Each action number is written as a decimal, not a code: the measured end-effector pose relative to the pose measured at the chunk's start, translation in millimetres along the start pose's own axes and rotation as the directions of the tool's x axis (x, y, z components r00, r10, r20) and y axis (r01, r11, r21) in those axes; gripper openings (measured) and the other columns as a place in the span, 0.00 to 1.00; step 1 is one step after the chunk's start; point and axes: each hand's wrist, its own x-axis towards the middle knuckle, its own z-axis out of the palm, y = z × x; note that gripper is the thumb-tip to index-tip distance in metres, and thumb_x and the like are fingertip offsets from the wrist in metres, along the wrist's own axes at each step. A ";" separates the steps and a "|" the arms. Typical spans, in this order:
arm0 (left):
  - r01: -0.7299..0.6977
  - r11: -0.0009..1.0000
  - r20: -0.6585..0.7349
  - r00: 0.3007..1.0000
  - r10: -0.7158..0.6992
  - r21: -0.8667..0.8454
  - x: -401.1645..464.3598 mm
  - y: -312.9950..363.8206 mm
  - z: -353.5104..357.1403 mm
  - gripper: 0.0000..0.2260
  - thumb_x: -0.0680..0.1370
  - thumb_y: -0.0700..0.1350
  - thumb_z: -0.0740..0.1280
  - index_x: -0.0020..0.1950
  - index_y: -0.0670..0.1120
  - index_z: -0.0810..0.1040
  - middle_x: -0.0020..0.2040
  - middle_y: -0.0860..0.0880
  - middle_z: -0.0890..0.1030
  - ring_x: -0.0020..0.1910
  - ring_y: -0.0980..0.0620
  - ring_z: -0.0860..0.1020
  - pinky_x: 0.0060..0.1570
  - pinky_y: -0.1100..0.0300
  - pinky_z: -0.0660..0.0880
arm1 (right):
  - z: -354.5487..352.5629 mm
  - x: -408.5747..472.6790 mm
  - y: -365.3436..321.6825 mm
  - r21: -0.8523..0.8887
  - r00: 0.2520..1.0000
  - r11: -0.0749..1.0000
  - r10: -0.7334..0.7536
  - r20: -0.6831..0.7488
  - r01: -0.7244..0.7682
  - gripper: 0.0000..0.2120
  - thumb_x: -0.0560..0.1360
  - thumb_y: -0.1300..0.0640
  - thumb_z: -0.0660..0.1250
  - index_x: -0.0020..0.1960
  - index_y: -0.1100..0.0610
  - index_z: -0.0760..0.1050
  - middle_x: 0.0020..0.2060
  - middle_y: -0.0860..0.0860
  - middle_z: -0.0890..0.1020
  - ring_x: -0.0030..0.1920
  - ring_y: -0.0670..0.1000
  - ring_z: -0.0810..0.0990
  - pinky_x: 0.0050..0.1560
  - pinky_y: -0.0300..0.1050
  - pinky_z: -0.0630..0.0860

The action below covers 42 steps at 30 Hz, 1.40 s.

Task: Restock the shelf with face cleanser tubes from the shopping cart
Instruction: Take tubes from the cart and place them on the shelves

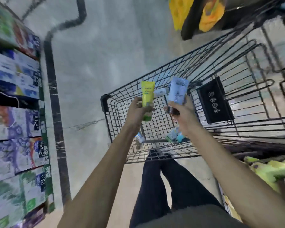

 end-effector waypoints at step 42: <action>-0.440 0.890 0.863 0.489 0.125 0.121 -369.3 -35.3 140.9 0.20 0.72 0.34 0.75 0.61 0.46 0.75 0.56 0.39 0.82 0.54 0.35 0.83 0.52 0.37 0.82 | -124.9 -481.8 55.6 0.114 0.455 0.695 -0.331 -0.827 0.710 0.28 0.71 0.68 0.77 0.66 0.53 0.72 0.58 0.58 0.84 0.51 0.59 0.84 0.50 0.55 0.80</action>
